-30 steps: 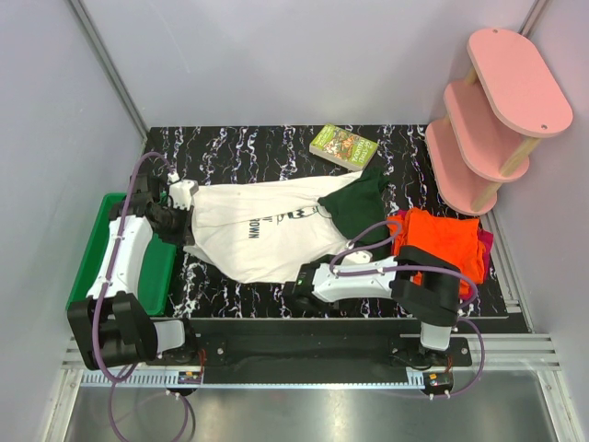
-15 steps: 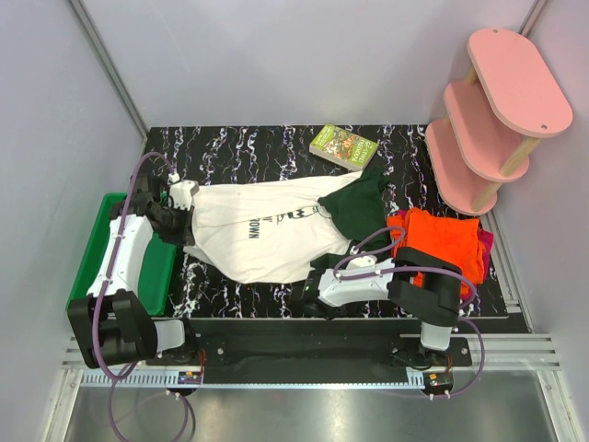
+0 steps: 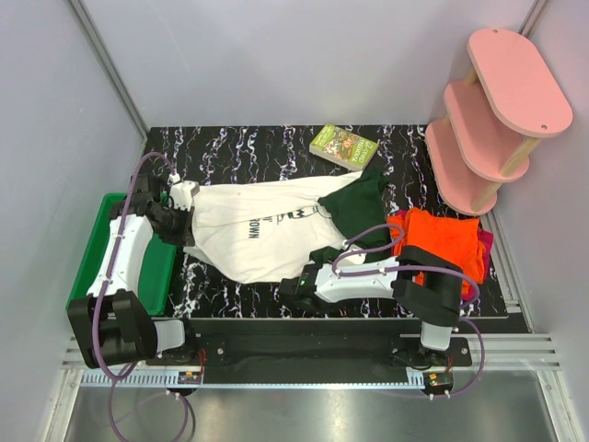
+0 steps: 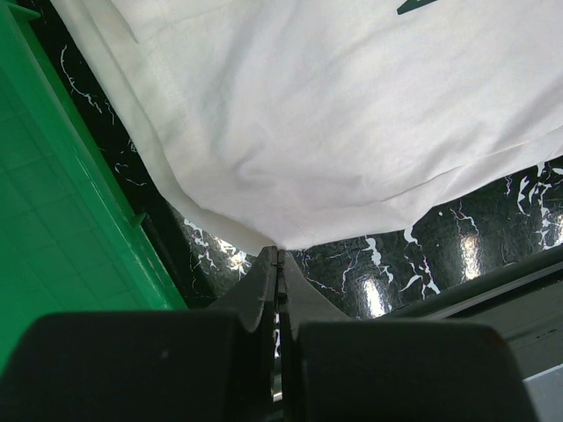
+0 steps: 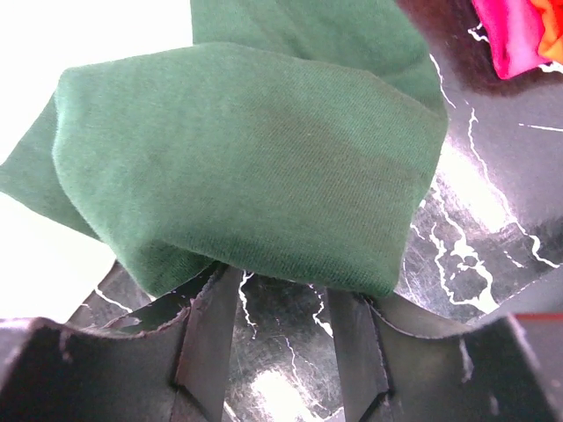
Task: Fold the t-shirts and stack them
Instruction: Fold the tshirt
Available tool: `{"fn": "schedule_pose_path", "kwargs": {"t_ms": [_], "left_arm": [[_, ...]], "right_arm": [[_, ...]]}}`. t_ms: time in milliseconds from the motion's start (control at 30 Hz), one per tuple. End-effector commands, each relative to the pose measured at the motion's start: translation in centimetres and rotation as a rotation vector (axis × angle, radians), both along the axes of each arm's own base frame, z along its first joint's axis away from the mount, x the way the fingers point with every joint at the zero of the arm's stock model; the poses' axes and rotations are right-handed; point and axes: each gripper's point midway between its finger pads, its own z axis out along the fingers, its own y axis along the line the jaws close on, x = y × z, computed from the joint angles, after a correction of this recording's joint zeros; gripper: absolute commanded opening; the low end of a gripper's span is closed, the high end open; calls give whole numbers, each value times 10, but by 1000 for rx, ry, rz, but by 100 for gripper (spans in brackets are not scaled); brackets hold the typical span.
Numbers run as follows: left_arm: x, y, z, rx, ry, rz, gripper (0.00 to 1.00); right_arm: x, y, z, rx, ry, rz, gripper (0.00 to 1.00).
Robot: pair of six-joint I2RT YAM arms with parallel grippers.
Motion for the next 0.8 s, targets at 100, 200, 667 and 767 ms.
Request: {"fn": "schedule_pose_path", "kwargs": {"t_ms": [100, 200, 667, 767], "left_arm": [[9, -5, 7, -28, -27, -13, 0], [12, -5, 7, -33, -23, -8, 0], [16, 0, 4, -11, -13, -1, 0], [17, 1, 4, -7, -14, 2, 0]], "right_arm": [[18, -14, 16, -1, -79, -19, 53], [25, -19, 8, -14, -67, -13, 53], [59, -15, -27, -32, 10, 47, 54], [60, -14, -37, -34, 42, 55, 54]]}}
